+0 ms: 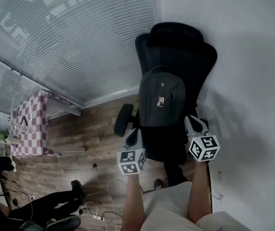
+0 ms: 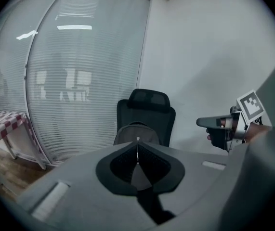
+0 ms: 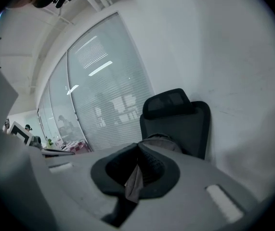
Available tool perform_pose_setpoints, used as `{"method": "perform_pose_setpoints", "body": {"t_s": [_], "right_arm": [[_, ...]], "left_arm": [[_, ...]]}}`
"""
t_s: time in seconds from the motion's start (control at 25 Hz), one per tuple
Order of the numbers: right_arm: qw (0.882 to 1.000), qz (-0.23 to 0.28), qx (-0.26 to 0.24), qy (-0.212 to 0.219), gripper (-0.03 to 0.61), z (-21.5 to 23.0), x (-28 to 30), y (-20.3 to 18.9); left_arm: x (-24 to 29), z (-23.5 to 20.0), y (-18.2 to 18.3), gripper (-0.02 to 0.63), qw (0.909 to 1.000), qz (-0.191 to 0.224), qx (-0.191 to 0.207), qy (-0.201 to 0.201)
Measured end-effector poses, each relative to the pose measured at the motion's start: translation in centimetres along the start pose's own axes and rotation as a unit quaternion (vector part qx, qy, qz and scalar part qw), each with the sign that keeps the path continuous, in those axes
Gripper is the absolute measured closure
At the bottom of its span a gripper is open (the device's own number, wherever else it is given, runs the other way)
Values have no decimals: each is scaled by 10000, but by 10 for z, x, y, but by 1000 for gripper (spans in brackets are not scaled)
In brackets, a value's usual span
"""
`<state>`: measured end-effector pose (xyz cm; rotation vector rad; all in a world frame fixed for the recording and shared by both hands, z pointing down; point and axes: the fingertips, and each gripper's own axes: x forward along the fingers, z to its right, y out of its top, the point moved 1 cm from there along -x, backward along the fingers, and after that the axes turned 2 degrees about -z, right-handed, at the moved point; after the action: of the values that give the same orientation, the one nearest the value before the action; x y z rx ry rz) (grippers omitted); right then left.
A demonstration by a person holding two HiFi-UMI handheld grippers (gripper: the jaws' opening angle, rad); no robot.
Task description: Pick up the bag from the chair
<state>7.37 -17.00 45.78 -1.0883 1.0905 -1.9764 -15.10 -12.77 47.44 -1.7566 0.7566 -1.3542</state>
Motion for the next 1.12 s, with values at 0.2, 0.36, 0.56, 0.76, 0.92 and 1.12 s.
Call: {"method": "perform_pose_setpoints", "body": {"t_s": [0.2, 0.36, 0.56, 0.76, 0.92, 1.12], "right_arm": [[9997, -124, 163, -154, 578, 70, 64, 15], [9979, -387, 278, -439, 578, 130, 110, -8], [9955, -716, 191, -599, 577, 180, 156, -48], [9956, -643, 37, -687, 577, 196, 189, -91], [9923, -1055, -382, -530, 538, 200, 206, -128], [9939, -1063, 217, -221, 391, 212, 228, -168]], "left_arm": [[84, -3, 14, 606, 9990, -385, 211, -27], [149, -10, 1, 606, 9965, -651, 517, -9], [218, -32, -20, 606, 9965, -761, 343, -42], [259, -69, -68, 606, 9940, -991, 203, -424], [276, -100, -98, 601, 9913, -1195, 241, -491], [312, -116, -117, 401, 9867, -1264, 196, -1001]]}}
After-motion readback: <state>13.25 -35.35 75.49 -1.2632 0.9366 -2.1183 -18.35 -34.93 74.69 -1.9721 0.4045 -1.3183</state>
